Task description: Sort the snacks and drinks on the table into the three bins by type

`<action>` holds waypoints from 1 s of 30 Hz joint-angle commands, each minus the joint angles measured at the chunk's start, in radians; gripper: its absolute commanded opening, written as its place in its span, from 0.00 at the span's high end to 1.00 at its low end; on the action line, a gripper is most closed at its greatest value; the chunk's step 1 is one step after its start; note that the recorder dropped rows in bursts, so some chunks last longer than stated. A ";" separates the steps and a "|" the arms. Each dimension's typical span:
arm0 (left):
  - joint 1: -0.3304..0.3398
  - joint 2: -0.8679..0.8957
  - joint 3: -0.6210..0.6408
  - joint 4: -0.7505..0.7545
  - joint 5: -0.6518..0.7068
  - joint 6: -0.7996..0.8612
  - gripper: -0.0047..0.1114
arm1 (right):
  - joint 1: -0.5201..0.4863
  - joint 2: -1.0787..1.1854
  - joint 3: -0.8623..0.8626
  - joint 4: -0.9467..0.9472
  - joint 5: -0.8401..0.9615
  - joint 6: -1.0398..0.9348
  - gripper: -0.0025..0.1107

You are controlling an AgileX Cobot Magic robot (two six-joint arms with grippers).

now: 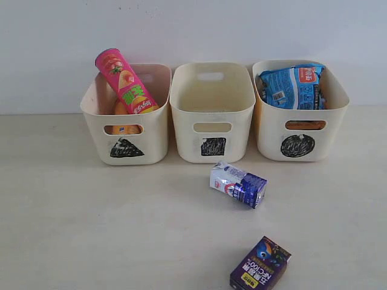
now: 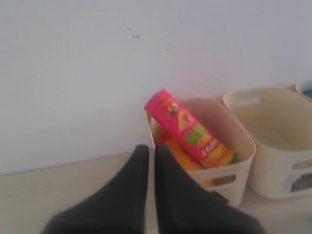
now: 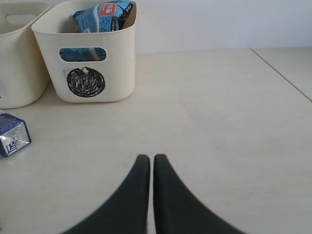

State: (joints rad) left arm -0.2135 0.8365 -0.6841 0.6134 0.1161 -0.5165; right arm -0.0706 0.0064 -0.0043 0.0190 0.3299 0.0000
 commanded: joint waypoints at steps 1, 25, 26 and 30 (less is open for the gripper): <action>-0.127 0.071 -0.051 -0.029 0.165 0.099 0.93 | 0.002 -0.006 0.004 0.002 -0.004 0.000 0.98; -0.571 0.590 -0.332 -0.554 0.536 0.606 0.93 | 0.002 -0.006 0.004 0.002 -0.004 0.000 0.98; -0.587 0.613 -0.349 -0.554 0.536 0.599 0.93 | 0.002 -0.006 0.004 0.002 -0.004 0.000 0.98; -0.623 0.726 -0.418 -0.556 0.553 0.588 0.93 | 0.002 -0.006 0.004 -0.004 -0.006 0.000 0.98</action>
State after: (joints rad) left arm -0.8106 1.5036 -1.0605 0.0716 0.6554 0.0898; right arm -0.0706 0.0064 -0.0043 0.0190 0.3299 0.0000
